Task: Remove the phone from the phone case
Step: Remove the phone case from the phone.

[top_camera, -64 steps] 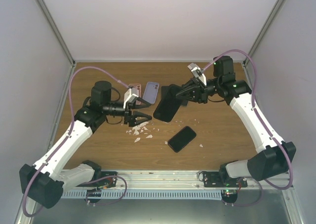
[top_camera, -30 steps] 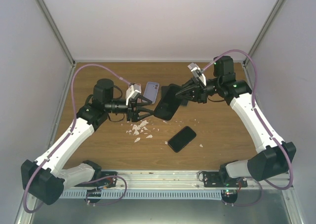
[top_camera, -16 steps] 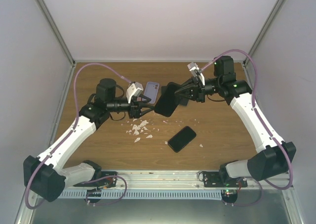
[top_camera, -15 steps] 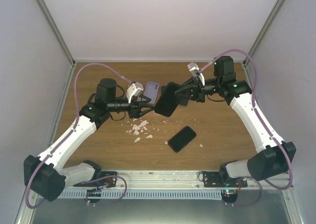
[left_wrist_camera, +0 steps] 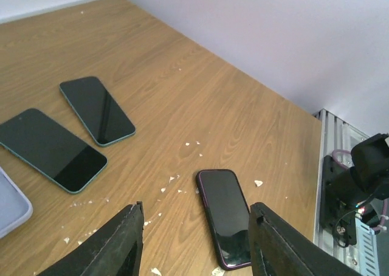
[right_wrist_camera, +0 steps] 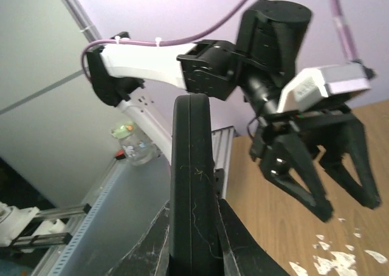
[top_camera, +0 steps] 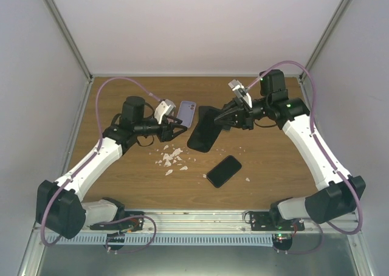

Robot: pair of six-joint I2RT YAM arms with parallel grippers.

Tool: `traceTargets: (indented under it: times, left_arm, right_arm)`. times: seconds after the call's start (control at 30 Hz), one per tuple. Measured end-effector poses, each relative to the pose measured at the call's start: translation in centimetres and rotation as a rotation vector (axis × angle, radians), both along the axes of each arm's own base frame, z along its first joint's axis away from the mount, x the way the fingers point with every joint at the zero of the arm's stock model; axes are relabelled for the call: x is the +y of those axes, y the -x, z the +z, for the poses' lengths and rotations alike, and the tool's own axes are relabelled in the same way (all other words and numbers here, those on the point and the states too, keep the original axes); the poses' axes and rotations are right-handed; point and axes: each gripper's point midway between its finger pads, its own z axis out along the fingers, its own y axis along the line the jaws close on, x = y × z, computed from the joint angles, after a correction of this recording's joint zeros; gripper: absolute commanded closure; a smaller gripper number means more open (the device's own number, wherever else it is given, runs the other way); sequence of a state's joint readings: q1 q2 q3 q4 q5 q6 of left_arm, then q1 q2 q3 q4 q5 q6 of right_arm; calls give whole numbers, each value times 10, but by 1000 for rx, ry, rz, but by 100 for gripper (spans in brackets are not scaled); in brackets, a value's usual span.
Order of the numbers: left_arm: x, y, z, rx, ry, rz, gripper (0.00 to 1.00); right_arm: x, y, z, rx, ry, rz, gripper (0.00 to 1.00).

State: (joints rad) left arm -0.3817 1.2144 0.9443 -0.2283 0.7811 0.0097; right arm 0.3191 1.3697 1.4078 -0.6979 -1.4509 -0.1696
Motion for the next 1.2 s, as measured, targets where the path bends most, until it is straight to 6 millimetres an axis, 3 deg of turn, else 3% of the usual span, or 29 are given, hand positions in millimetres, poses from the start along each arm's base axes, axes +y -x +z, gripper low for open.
traceTargets:
  times: [0.1, 0.27, 0.37, 0.5, 0.63, 0.77, 1.0, 1.2]
  left_arm:
    - [1, -4, -8, 20, -10, 9, 52]
    - [-3, 2, -3, 18, 13, -32, 42]
    - [-5, 14, 8, 3, 50, -90, 38]
    - [-6, 30, 38, -63, 96, -166, 36]
    - [-2, 36, 75, -148, 125, -227, 36]
    - [0, 45, 92, -201, 128, -281, 37]
    - [-11, 59, 102, -215, 117, -344, 32]
    - [-28, 67, 98, -188, 107, -401, 44]
  right_arm:
    - [1, 9, 5, 10, -19, 39, 99]
    - [1, 14, 6, 21, -27, 61, 100]
    - [2, 13, 7, 22, -30, 62, 100]
    - [4, 8, 3, 12, -23, 41, 100]
    - [5, -1, -6, -31, 7, -10, 100]
    - [6, -8, -18, -96, 46, -53, 99]
    - [22, 1, -47, -203, 149, -42, 100]
    - [39, 15, -65, -251, 209, 10, 100]
